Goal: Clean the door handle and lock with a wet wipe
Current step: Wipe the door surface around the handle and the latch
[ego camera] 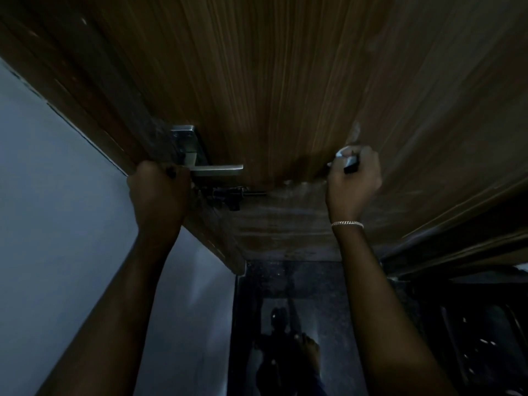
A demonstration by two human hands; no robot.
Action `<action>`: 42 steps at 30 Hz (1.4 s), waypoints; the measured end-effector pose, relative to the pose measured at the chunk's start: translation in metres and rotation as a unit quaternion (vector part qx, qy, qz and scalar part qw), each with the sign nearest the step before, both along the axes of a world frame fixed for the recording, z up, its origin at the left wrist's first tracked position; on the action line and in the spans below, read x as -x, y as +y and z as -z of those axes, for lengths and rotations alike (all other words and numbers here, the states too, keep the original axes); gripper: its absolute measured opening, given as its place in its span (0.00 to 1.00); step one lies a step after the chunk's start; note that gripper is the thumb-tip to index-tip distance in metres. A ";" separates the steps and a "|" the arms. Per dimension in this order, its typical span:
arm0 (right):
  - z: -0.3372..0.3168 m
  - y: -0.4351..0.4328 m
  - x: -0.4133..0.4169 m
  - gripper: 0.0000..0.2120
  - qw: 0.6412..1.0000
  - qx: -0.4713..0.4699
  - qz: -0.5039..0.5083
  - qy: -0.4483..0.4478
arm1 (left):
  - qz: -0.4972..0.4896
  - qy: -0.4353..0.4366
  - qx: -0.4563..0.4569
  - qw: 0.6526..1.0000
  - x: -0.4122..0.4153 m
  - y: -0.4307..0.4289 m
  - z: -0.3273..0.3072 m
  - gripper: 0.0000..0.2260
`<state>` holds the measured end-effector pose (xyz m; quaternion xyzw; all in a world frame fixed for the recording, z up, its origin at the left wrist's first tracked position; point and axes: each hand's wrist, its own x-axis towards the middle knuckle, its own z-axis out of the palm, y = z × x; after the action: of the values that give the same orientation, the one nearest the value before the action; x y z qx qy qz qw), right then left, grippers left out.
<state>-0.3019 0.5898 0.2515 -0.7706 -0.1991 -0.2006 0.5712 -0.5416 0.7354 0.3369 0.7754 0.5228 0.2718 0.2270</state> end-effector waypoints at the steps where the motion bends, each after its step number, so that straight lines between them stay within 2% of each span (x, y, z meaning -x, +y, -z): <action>1: -0.008 0.005 -0.003 0.04 1.000 -0.013 0.004 -0.025 | 0.003 0.002 -0.005 1.000 0.000 0.000 0.000 0.10; 4: -0.013 0.013 0.004 0.05 0.996 0.029 -0.051 -0.072 | 0.004 0.005 -0.013 1.000 0.001 0.000 0.000 0.10; 6: 0.002 0.004 0.012 0.04 0.990 0.108 -0.080 -0.046 | 0.013 0.009 -0.023 1.000 0.002 -0.001 0.000 0.10; 8: 0.009 -0.008 0.011 0.04 0.988 0.136 -0.078 0.006 | 0.020 0.012 -0.027 0.999 0.002 -0.001 -0.001 0.11; 10: -0.001 -0.013 0.003 0.04 0.994 0.102 -0.046 0.019 | 0.017 0.014 -0.025 0.999 0.003 0.000 -0.001 0.10; 14: -0.043 0.007 -0.010 0.04 0.998 0.000 -0.017 -0.063 | 0.016 0.015 -0.022 1.000 0.002 0.000 -0.001 0.10; 16: -0.044 0.017 -0.002 0.04 0.995 0.018 -0.054 -0.086 | 0.015 0.018 -0.018 1.000 0.002 0.000 0.000 0.10; 18: -0.021 0.016 0.007 0.05 0.988 0.086 -0.088 -0.092 | 0.017 0.017 -0.018 1.000 0.002 -0.001 -0.001 0.10; 21: 0.024 0.000 0.011 0.03 0.980 0.171 -0.095 -0.040 | 0.016 0.009 -0.014 1.000 0.002 -0.002 -0.001 0.10; 24: 0.037 -0.005 0.006 0.05 0.991 0.126 -0.053 0.006 | 0.008 0.003 -0.005 1.000 0.002 -0.002 -0.001 0.10; 28: 0.036 0.013 0.009 0.08 0.995 0.050 -0.061 -0.053 | 0.001 -0.005 -0.001 1.000 0.001 -0.002 -0.001 0.10; 31: 0.069 0.011 0.018 0.06 0.980 0.143 -0.112 -0.088 | -0.002 -0.008 0.000 1.000 0.001 -0.003 -0.001 0.10; 33: 0.092 -0.003 0.017 0.07 0.968 0.201 -0.136 -0.067 | -0.004 -0.007 -0.004 1.000 0.001 -0.003 -0.001 0.10; 36: 0.096 -0.012 0.006 0.09 0.983 0.153 -0.099 -0.030 | -0.009 -0.005 -0.015 1.000 -0.001 -0.001 0.000 0.12; 39: 0.087 0.010 0.010 0.08 0.992 0.080 -0.082 -0.061 | -0.008 0.001 -0.037 0.999 0.000 -0.001 0.003 0.12; 40: 0.088 0.017 0.016 0.08 0.989 0.084 -0.099 -0.075 | -0.007 -0.001 -0.038 0.999 0.000 -0.001 0.005 0.12; 42: 0.105 0.017 0.025 0.08 0.975 0.154 -0.144 -0.073 | -0.003 -0.003 -0.037 0.999 0.001 0.000 0.008 0.11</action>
<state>-0.3272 0.6069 0.1467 -0.7957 -0.3778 -0.1389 0.4526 -0.5427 0.7358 0.3292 0.7807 0.5141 0.2942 0.1988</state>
